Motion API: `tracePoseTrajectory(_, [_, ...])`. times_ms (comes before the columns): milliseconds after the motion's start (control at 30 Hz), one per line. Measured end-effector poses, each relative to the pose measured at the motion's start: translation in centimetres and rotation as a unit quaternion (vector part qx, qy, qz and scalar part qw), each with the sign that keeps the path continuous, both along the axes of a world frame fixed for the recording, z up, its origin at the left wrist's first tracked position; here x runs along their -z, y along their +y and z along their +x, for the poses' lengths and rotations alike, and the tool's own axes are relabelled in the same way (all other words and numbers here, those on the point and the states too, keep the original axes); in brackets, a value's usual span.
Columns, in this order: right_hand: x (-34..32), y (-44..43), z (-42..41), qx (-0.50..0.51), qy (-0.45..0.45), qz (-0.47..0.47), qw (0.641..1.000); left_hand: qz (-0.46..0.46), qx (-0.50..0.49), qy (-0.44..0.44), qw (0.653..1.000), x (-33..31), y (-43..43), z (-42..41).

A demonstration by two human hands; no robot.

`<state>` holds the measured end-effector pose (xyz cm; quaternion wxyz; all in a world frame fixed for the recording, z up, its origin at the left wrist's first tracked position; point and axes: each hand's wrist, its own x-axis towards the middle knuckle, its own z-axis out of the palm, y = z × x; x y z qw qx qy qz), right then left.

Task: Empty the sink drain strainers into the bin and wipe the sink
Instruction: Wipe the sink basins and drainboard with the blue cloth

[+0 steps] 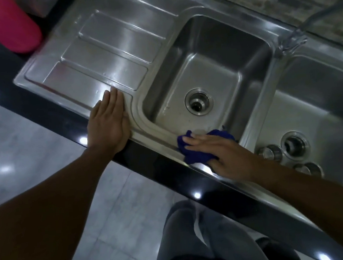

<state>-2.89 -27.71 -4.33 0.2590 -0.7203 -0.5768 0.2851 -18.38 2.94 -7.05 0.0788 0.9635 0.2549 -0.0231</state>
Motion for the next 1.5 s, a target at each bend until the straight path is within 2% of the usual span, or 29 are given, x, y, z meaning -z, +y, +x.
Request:
tracePoseTrajectory(233, [-0.1,8.2,-2.8,0.079,0.057,0.006,0.995,0.015,0.006,0.025,1.000,-0.2,0.1,0.4])
tracePoseTrajectory(433, [-1.2,1.3,-2.6,0.095,0.015,-0.019,0.995,-0.017,-0.021,0.041,0.999,-1.1,-2.5,1.3])
tracePoseTrajectory(533, [-1.6,-3.5,-1.4,0.069,-0.049,-0.010,0.996,-0.016,-0.021,0.023,0.999,-1.2,-5.2,2.1])
tracePoseTrajectory(633, [-1.4,-4.8,-1.1,0.048,-0.083,0.004,0.995,-0.012,-0.024,0.018,0.999,-1.0,-6.1,2.3])
tracePoseTrajectory(867, [-0.2,3.1,-3.1,0.102,-0.013,0.023,0.994,-0.011,-0.018,0.010,1.000,-0.9,-5.8,2.4])
tracePoseTrajectory(967, [-0.3,3.6,-4.0,0.116,-0.002,0.024,0.993,-0.011,-0.015,0.017,1.000,-1.1,-5.6,2.5])
tracePoseTrajectory(1167, [-0.7,-4.4,-1.3,0.063,-0.086,0.024,0.994,-0.044,-0.003,0.016,0.999,-2.2,-5.5,2.6])
tracePoseTrajectory(1300, [-0.2,-4.5,1.7,0.029,-0.132,0.000,0.991,-0.058,0.003,-0.025,0.998,-3.8,-3.4,4.4])
tracePoseTrajectory(1367, [0.2,-2.4,2.8,0.045,-0.138,-0.039,0.989,-0.049,0.010,-0.044,0.998,-4.1,-2.3,5.8])
tracePoseTrajectory(1500, [1.2,1.8,4.8,0.179,-0.057,-0.088,0.978,-0.067,0.047,-0.063,0.995,-3.6,-0.6,8.7])
